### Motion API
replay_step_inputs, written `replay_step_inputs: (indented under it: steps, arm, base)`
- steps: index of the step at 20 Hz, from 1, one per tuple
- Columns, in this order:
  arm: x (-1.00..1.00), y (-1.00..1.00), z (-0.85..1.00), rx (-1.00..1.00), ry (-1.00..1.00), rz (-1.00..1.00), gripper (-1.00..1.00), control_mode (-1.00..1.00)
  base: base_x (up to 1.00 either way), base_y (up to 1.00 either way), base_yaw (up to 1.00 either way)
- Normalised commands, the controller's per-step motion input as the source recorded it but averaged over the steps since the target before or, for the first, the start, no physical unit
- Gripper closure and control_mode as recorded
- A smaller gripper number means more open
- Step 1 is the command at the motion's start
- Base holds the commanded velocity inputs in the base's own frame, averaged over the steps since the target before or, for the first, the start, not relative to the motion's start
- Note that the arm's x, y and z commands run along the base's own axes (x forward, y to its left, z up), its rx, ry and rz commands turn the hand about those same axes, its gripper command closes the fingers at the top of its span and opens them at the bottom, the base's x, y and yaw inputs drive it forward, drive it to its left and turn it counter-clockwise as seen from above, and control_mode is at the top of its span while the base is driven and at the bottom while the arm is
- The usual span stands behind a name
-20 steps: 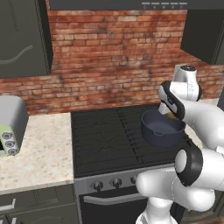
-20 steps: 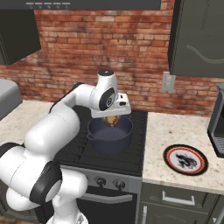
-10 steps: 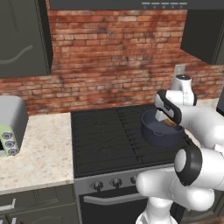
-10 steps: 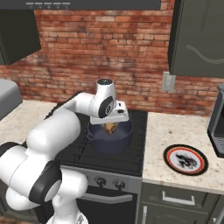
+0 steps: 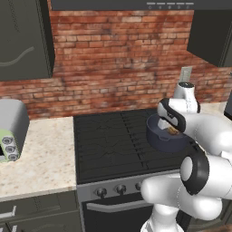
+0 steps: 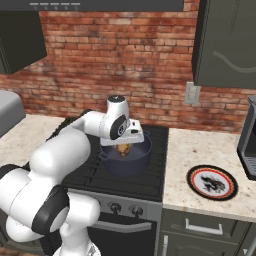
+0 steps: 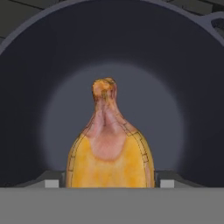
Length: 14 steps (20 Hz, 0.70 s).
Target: Retrieve the frozen meat and place it in the pot on a burner. Then turn the burner on.
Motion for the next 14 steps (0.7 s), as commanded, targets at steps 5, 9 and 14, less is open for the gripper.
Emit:
replay_step_inputs:
  steps: [5,9,14]
  arm:
    - [0.0,0.0,0.0,0.0,0.02,0.0,-1.0,-1.0]
    - [0.0,0.0,0.0,0.0,0.05,0.0,-1.0,-1.0]
    - [0.0,0.0,0.04,0.0,0.04,0.0,-1.0,-1.0]
  base:
    - [0.0,0.0,0.0]
    - [0.0,0.0,0.0]
    - [0.0,0.0,0.0]
